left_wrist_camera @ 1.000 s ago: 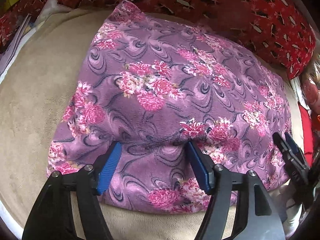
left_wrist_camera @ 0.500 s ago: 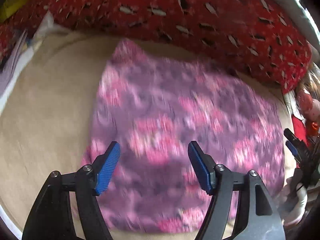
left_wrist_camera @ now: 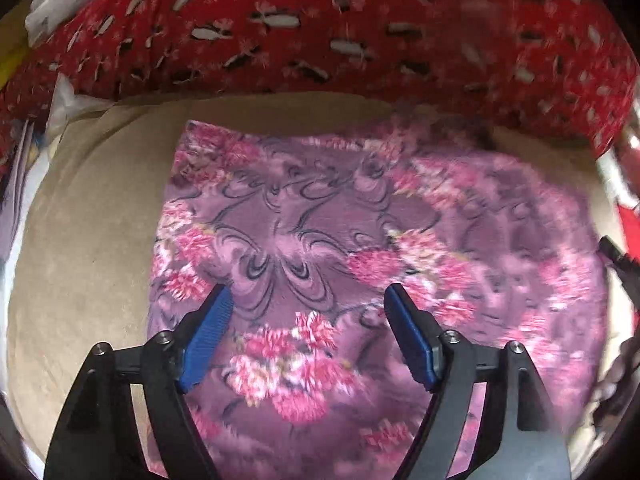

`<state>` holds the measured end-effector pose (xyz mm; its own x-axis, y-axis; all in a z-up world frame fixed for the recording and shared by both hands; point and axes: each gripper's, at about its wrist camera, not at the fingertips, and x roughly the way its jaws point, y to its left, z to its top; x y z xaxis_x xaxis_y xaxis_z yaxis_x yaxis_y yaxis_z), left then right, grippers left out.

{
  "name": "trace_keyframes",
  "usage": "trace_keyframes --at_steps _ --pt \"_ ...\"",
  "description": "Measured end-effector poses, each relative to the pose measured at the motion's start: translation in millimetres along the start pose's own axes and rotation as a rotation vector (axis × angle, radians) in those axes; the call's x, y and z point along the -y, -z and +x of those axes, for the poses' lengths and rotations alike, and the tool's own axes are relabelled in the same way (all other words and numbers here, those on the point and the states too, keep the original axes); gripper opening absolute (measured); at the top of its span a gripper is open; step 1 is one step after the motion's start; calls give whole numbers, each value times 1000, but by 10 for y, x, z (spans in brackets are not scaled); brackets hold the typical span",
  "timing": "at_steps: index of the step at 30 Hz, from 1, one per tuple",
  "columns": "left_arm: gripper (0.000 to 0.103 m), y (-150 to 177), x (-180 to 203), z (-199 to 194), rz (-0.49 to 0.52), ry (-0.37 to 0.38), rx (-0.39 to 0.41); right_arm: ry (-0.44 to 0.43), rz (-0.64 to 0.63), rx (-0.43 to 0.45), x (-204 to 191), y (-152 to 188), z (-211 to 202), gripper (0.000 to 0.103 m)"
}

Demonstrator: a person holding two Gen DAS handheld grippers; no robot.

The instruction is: Fold small clothes

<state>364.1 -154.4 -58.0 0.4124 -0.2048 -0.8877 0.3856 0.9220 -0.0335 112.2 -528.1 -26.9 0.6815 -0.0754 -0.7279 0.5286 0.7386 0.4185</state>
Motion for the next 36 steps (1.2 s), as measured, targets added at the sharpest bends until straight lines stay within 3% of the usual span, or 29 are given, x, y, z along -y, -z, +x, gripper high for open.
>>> trace_keyframes --at_steps 2,3,5,9,12,17,20,22,25,27,30,33,35,36 --pt "78 39 -112 -178 -55 50 39 -46 -39 54 -93 34 -186 27" --pt "78 66 -150 -220 -73 62 47 -70 -49 70 -137 90 -269 35" --pt "78 141 -220 -203 -95 58 40 -104 -67 69 -186 199 -305 40" --pt "78 278 -184 34 -79 1 -46 -73 -118 1 -290 410 -103 42" --pt "79 339 -63 24 -23 -48 -25 -37 -144 5 -327 458 -98 42" --pt "79 398 7 -106 -61 32 -40 -54 -173 46 -476 505 -396 46" --pt "79 476 74 -93 -38 7 -44 -41 -205 22 -502 652 -385 64" --pt "79 529 98 -121 -22 -10 -42 1 -226 -46 -477 756 -246 64" --pt "79 577 77 -169 -27 6 -50 15 -228 -20 -543 772 -377 64" --pt "79 579 35 -171 -38 18 -58 -39 -187 -3 -574 769 -496 64" --pt "79 589 -25 -169 -54 35 -72 -40 -202 -5 -667 870 -544 64" --pt "79 612 -174 -242 -95 102 -101 28 -259 -111 -734 1028 -327 65" --pt "79 587 -373 -352 -137 162 -93 65 -307 -92 -829 1078 -370 67" --pt "79 561 -484 -407 -158 184 -83 42 -291 -92 -864 1065 -412 66"
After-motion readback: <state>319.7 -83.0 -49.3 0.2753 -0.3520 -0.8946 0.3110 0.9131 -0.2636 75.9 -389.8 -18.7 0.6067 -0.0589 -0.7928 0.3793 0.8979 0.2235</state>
